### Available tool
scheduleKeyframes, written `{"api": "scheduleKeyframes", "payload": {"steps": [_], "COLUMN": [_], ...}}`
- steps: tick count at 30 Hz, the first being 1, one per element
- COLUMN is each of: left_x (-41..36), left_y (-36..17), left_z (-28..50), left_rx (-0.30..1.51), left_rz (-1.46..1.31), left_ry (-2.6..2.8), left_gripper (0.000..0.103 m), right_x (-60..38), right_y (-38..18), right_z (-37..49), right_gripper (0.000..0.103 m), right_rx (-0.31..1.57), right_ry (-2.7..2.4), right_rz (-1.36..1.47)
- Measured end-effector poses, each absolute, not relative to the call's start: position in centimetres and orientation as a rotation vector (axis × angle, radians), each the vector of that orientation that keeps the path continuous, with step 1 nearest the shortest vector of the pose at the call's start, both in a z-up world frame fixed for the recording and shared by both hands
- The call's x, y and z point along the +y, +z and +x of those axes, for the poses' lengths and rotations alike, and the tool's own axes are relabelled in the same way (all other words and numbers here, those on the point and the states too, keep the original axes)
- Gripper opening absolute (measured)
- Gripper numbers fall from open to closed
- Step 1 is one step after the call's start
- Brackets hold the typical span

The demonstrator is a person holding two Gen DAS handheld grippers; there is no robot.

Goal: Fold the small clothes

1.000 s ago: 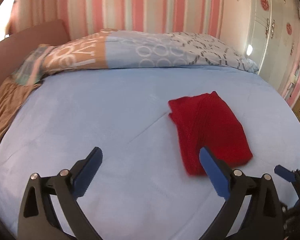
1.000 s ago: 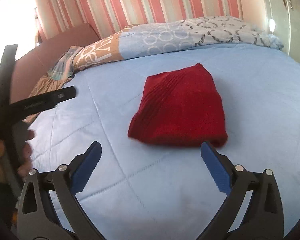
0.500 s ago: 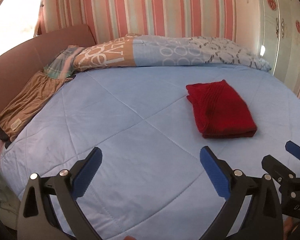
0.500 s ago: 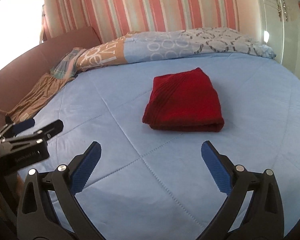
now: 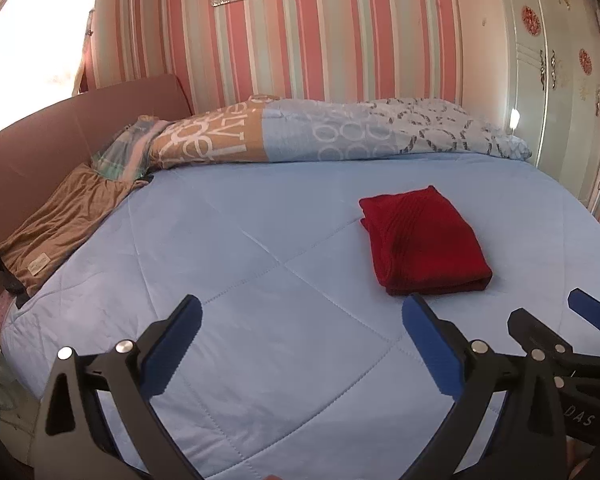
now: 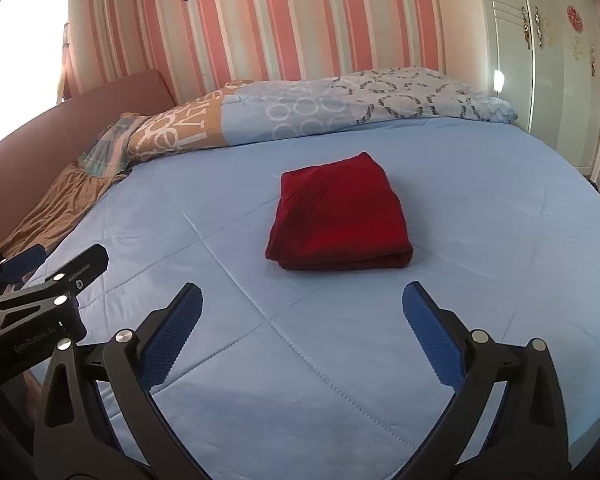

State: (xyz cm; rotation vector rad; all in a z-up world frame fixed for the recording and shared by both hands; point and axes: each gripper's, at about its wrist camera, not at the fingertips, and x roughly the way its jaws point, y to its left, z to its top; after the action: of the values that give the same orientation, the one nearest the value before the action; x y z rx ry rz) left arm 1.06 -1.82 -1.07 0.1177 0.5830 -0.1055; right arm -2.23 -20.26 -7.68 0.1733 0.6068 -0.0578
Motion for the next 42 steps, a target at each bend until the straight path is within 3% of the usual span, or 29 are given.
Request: {"api": "scheduleKeyframes", "payload": {"steps": [42], "left_x": [1.2], "left_y": [4.1], "left_z": [-2.4], "left_rx": [0.482], "left_rz": [0.058], "left_ry": [-0.130], "left_gripper": [0.101], "right_x": [-19.2], "right_y": [-1.9], "right_z": [-5.1], "right_gripper": [0.100], "right_rx": [0.468], "right_ry": [-0.146], "right_rz": [0.106]}}
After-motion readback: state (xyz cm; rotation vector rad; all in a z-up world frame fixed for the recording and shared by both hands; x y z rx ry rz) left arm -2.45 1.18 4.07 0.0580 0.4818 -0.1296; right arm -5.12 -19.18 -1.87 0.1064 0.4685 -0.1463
